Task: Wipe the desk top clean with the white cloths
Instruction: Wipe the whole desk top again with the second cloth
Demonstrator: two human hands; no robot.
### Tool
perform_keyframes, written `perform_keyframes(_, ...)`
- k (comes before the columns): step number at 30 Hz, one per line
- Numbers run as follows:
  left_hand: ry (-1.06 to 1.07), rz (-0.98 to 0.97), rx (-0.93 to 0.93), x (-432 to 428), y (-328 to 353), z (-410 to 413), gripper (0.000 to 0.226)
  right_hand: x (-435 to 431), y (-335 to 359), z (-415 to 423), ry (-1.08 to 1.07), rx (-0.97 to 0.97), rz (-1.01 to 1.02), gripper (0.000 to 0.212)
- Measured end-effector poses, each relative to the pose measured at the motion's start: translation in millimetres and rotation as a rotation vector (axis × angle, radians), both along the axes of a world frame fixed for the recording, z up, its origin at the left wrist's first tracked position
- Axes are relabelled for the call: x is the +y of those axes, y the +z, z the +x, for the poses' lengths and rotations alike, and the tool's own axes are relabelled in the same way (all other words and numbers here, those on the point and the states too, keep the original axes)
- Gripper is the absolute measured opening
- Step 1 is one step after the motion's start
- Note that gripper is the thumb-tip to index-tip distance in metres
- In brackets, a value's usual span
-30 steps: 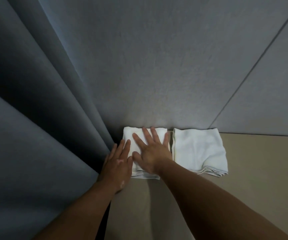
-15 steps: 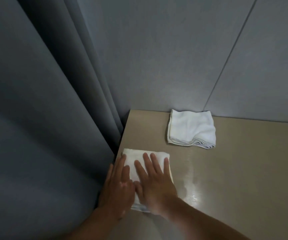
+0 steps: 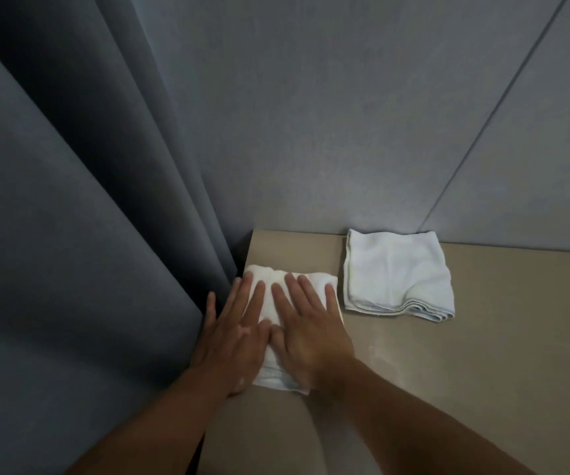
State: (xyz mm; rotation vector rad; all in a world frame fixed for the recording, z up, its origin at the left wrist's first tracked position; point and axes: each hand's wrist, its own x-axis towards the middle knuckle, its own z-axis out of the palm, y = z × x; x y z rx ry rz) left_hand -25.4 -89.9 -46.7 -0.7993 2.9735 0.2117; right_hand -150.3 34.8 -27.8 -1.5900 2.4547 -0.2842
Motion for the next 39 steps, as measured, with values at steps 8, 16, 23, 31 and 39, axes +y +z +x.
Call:
perform_keyframes(8,0.070,0.028,-0.099,-24,22,-35,0.066,-40,2,-26,-0.039,0.030,0.080,0.067)
perform_keyframes(16,0.117,0.105,-0.079,16,26,4,0.062,-1,5,16,-0.032,-0.005,0.062,0.065)
perform_keyframes(23,0.146,0.094,0.010,85,9,105,0.074,70,7,101,0.045,-0.039,0.041,0.066)
perform_keyframes(31,0.203,0.043,0.054,169,-9,193,0.067,151,0,177,0.132,-0.035,-0.011,0.067)
perform_keyframes(39,0.176,-0.037,0.034,245,-5,181,0.064,225,-3,162,0.140,0.005,-0.011,0.061)
